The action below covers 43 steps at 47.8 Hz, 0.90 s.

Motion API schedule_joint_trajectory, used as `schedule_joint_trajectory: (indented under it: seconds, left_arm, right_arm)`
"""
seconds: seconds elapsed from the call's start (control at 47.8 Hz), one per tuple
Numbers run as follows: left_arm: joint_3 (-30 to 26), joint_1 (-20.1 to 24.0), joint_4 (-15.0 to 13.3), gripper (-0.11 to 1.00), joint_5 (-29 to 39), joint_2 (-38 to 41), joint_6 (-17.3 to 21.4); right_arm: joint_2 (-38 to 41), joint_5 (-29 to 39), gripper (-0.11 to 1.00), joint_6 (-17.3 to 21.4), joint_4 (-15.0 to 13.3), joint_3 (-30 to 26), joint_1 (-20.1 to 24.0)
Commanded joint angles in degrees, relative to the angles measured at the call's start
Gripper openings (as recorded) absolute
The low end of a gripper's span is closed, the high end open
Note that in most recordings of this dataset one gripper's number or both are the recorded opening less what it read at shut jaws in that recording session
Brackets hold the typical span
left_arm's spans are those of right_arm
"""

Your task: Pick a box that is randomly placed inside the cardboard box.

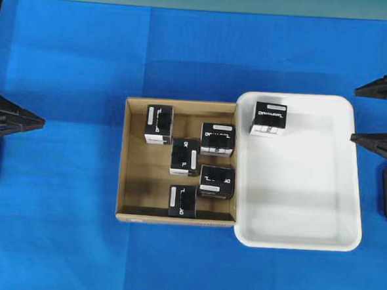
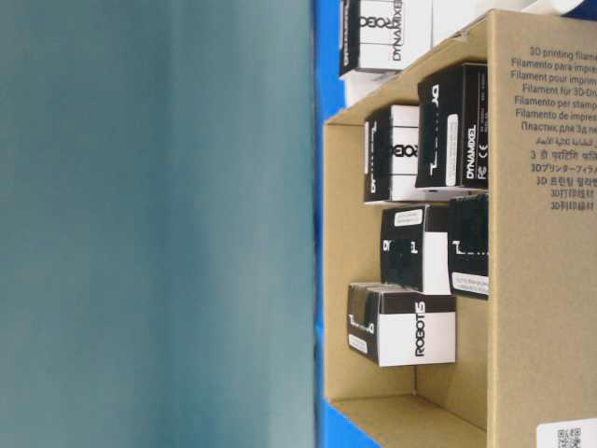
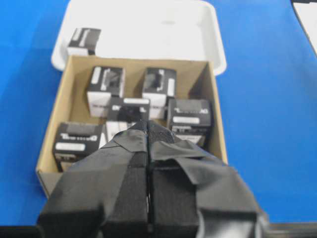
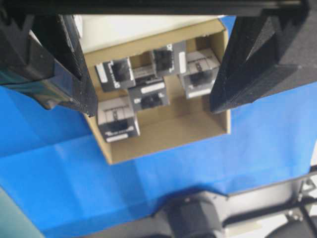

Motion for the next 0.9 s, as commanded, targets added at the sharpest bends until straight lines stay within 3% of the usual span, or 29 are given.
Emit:
schedule_joint_trajectory:
  seconds: [0.0, 0.188, 0.878]
  left_arm:
    - [-0.35, 0.26, 0.09, -0.07, -1.49, 0.44, 0.09]
    - [0.88, 0.18, 0.18, -0.07, -5.8, 0.35, 0.26]
    - [0.88, -2.29, 0.09, -0.07, -10.46, 1.14, -0.09]
  right_arm:
    - [0.09, -0.35, 0.99, 0.0, 0.09, -0.09, -0.09]
    - [-0.35, -0.35, 0.99, 0.18, 0.18, 0.88, 0.0]
    - [-2.99, -0.26, 0.99, -0.09, 0.18, 1.23, 0.09]
